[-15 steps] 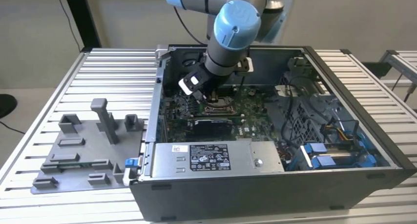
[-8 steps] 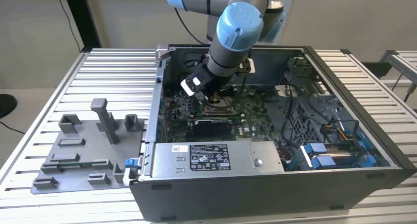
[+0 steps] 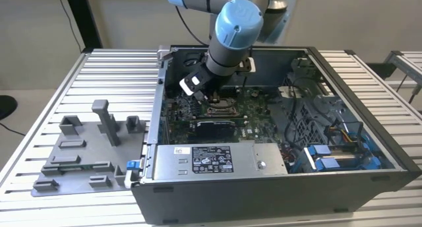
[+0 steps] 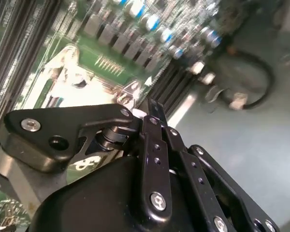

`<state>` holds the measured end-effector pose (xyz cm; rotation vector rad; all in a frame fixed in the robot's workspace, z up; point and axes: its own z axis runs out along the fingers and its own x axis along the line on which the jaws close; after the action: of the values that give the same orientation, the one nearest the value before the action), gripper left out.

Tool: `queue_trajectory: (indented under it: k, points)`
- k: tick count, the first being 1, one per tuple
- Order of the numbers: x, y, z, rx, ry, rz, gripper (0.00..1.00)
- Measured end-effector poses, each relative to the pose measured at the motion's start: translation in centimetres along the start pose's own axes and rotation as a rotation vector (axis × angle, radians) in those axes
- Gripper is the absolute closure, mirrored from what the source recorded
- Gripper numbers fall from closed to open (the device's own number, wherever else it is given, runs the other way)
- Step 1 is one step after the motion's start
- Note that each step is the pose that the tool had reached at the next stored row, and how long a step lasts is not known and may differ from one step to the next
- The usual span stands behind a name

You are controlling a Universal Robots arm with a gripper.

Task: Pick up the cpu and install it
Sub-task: 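Place the cpu into insertion slot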

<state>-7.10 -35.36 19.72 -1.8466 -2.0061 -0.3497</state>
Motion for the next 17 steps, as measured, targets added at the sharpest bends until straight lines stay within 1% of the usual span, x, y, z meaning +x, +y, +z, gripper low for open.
queue_trajectory:
  k: [1, 6, 10, 17]
  points:
    - [0.02, -0.12, -0.03, -0.0004, 0.0003, 0.000, 1.00]
    - [-0.09, -0.08, -0.10, -0.0003, 0.0002, 0.000, 1.00]
    - [-0.20, 0.21, -0.18, 0.0002, 0.0004, 0.000, 1.00]
    - [-0.35, 0.98, -0.33, 0.0029, 0.0005, 0.001, 1.00]
